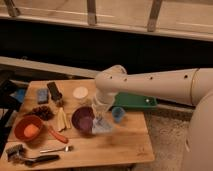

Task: Place towel in purple bowl

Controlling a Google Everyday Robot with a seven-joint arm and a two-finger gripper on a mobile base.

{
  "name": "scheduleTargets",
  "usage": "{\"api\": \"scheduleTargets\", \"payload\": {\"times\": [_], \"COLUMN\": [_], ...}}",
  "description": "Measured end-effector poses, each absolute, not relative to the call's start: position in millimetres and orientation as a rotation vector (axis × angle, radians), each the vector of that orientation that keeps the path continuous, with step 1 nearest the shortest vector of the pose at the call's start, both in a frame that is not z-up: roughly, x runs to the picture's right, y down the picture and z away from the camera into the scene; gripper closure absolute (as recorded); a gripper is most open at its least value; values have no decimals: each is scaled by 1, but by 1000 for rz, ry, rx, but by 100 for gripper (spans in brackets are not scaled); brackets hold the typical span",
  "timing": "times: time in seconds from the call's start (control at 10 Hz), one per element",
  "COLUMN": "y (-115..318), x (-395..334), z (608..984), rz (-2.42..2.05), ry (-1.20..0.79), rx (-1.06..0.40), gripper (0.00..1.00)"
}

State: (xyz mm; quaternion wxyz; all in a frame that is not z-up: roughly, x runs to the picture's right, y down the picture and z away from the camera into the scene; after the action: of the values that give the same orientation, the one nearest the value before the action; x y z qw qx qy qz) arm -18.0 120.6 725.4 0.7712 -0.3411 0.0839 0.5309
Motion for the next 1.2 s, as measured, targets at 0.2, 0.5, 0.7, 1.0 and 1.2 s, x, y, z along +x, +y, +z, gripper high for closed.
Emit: {"api": "scheduleTargets", "payload": {"times": [0.2, 0.5, 0.7, 1.0, 1.2], "y": [121, 121, 115, 82, 67], "x": [-20, -20, -26, -70, -107], "z": [725, 726, 723, 712, 711], "rz": [1147, 1147, 1134, 1080, 1036], "ry": [180, 178, 138, 34, -27], "rx": [-742, -742, -731, -697, -701], "gripper": [100, 100, 100, 100, 100]}}
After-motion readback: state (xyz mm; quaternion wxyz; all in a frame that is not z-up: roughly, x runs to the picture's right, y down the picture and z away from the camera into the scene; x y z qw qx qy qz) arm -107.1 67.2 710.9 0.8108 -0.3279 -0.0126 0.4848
